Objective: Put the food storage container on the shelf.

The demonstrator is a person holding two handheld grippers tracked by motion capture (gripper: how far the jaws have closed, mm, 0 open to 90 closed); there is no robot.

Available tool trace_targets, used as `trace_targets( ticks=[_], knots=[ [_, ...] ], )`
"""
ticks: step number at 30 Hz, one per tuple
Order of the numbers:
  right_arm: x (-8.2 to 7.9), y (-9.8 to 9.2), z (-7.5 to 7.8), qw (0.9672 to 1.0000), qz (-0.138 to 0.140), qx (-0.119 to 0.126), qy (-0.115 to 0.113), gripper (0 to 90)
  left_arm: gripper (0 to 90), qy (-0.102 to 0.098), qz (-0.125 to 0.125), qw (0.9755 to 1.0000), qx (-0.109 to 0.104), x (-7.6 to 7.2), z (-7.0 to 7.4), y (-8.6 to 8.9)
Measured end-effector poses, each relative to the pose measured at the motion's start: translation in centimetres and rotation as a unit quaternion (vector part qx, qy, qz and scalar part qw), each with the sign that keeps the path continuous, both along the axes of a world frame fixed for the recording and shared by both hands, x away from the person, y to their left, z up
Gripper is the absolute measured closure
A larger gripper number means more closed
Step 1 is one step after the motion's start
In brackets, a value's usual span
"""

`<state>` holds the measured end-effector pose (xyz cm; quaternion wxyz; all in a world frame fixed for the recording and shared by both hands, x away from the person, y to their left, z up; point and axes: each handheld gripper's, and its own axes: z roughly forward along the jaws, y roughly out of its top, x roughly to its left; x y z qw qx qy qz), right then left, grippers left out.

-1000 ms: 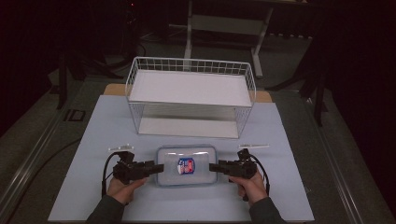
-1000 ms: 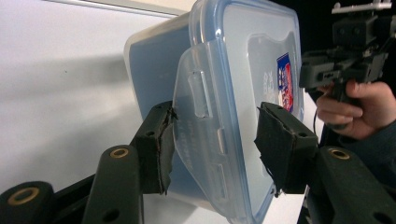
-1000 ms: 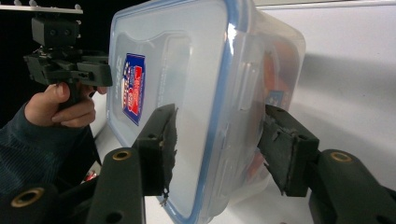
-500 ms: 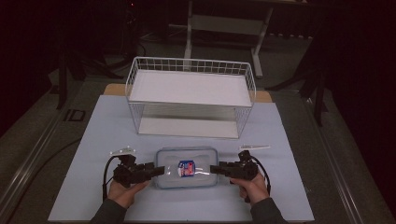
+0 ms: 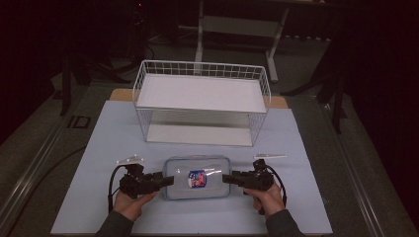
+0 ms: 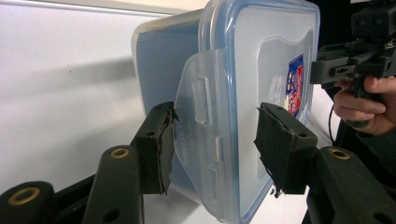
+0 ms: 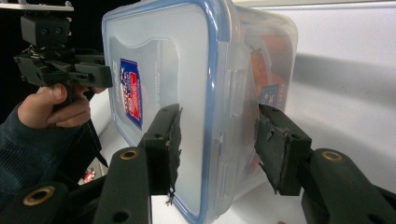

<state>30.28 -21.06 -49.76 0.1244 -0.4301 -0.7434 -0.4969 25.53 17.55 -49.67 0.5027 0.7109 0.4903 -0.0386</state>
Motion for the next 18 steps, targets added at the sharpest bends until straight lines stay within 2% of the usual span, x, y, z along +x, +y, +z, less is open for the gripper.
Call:
trace_targets(
  ticks=[18],
  knots=[
    [-0.32, 0.18, 0.84, 0.9995, 0.001, 0.002, -0.032, 51.4, 48.2, -0.026, 0.006, 0.9996, -0.003, -0.26, 0.79, 0.22]
  ],
)
